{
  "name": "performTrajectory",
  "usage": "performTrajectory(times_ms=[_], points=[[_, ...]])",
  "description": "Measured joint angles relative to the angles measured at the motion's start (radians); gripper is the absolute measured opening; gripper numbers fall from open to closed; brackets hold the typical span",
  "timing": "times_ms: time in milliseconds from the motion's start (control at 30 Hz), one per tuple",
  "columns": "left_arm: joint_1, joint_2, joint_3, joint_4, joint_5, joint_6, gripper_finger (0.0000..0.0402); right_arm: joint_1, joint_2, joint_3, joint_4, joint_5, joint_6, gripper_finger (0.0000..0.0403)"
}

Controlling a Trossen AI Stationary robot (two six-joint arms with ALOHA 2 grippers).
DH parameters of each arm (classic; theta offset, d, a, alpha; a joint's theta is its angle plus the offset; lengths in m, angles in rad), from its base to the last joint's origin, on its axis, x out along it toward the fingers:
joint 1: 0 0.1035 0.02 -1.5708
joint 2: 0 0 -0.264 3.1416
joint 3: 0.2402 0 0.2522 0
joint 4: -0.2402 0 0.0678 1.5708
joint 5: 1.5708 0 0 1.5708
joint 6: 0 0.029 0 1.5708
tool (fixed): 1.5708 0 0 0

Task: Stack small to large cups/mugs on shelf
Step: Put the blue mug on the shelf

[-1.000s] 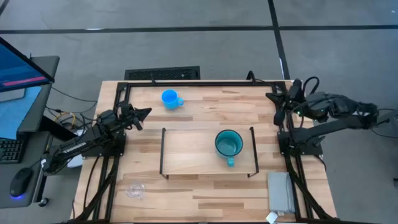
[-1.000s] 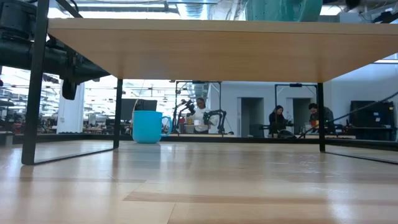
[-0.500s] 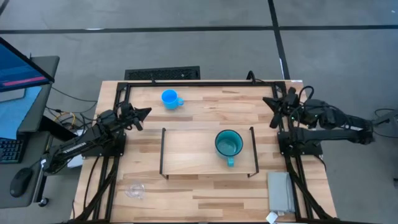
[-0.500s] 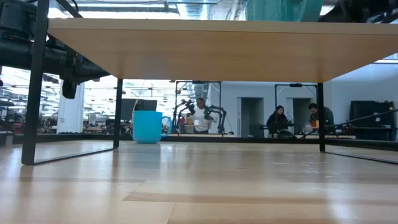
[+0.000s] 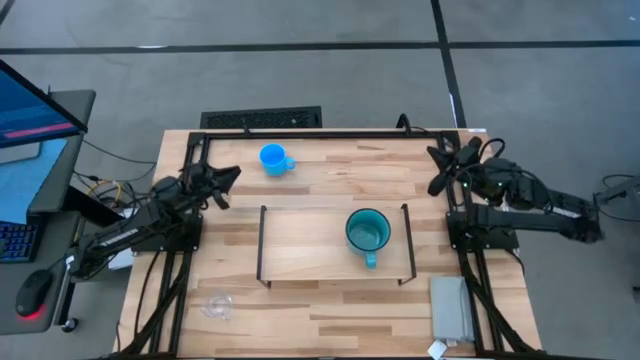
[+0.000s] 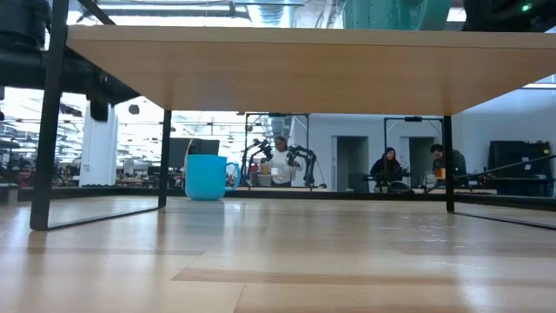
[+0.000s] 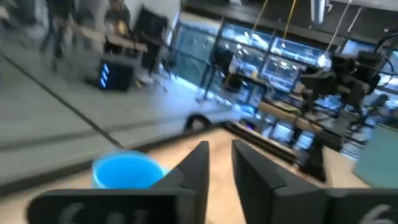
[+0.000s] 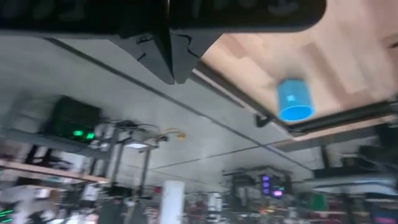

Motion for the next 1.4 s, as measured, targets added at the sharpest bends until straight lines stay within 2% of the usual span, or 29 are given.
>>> performTrajectory(times_ms=[100,200,400,500,600,667,833,933,1167,1400], points=[[0.000,0.001,0.028,0.010,-0.055,0.055,0.0100,-0.028,0.000,0.000,-0.001,0.009,-0.003,0.0002],[0.000,0.024,0.051,0.010,-0.060,0.069,0.0124,-0.054,0.000,0.000,-0.001,0.009,-0.003,0.0002],[0.000,0.171,0.121,0.006,-0.050,0.068,0.0143,-0.104,0.000,0.000,0.000,0.008,-0.003,0.0002],[0.005,0.283,0.179,-0.040,-0.126,0.064,0.0144,-0.122,0.001,0.000,0.000,0.008,0.002,0.0002],[0.031,0.397,0.246,-0.098,-0.239,0.001,0.0144,-0.136,0.001,0.000,0.000,0.007,0.019,0.0002],[0.056,0.474,0.294,-0.123,-0.274,-0.029,0.0144,-0.140,0.001,0.000,-0.001,0.003,0.019,0.0002],[0.116,0.661,0.408,-0.141,-0.241,-0.042,0.0143,-0.142,0.001,0.000,-0.001,0.002,0.045,0.0002],[0.143,0.776,0.479,-0.150,-0.237,-0.105,0.0143,-0.142,0.001,0.000,-0.001,-0.001,0.052,0.0002],[0.213,1.023,0.662,-0.341,-0.144,-0.272,0.0143,-0.142,0.001,0.000,-0.001,-0.057,0.053,0.0008],[0.225,1.226,0.807,-0.413,-0.090,-0.184,0.0143,-0.142,0.001,0.000,-0.001,-0.058,0.053,0.0025]])
